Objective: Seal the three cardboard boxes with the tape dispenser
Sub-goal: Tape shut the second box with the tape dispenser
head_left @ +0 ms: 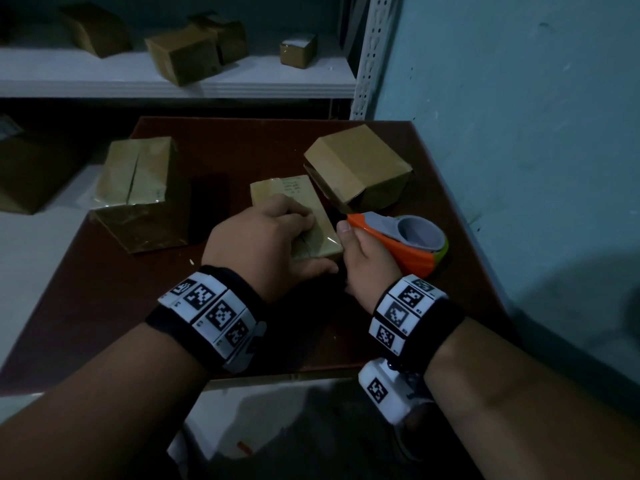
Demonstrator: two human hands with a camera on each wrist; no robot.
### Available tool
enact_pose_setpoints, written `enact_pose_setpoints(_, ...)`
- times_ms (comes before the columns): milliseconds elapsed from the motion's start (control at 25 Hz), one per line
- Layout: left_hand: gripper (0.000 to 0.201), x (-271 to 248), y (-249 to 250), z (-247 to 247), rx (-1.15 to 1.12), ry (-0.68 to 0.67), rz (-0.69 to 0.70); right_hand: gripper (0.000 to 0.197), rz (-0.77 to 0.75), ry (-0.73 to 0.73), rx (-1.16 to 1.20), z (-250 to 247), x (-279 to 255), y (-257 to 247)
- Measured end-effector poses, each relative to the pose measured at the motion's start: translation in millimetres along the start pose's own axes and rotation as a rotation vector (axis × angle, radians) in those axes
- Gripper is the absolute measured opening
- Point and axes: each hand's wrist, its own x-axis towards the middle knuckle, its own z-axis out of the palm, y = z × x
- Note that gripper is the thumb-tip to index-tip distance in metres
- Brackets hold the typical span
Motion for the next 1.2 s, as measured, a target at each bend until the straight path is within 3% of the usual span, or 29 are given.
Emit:
enact_pose_setpoints(160, 0.083, 0.4, 1.2, -0.1, 0.001, -0.004, -0.012, 0.027, 0.015, 0.001, -0.039, 2.0, 5.9, 0.9)
enact_pose_setpoints(240, 0.083, 0.1, 0.9, -0.4, -0.012, 0.004, -0.005, 0.042, -0.028, 0.065, 0.034, -0.5, 3.5, -4.0)
enact_pose_setpoints(320, 0.082, -0.6, 0.0, -0.4, -0.026, 0.014, 0.019, 0.06, -0.021, 0.026, 0.198, 1.8, -4.1, -14.2)
enact_pose_setpoints(400, 0.081, -1.8, -0.3, -0.7, -0.035, 0.017, 0.014, 0.062, 0.002, -0.037, 0.297, 9.0, -4.6, -16.9)
enact_pose_setpoints(600, 0.127, -2.3, -2.2, -0.2, -0.098, -0.022, -0.134, 0.045, 0.037, -0.066, 0.4, 18.0, 8.0, -7.8)
enact_pose_setpoints(760, 0.164, 6.5, -10.3, 3.3, -0.364, -0.217, -0.265, 0.046, 0.005, -0.079, 0.401, 19.6, 10.2, -2.9)
enact_pose_setpoints(880, 0.176, 7.6, -13.4, 11.6, -0.632, -0.205, -0.32, 0.062, -0.025, -0.079, 0.38, 21.1, 15.5, 4.5)
enact_pose_setpoints(1040, 0.176, 2.6, -15.8, 19.4, -0.892, -0.174, -0.393, 0.07, -0.025, -0.09, 0.393, 23.6, 21.2, 11.6)
enact_pose_setpoints(1200, 0.164, 4.1, -14.8, 22.9, -0.96, -0.165, -0.403, 0.066, -0.053, -0.151, 0.467, 24.3, 17.8, 8.0)
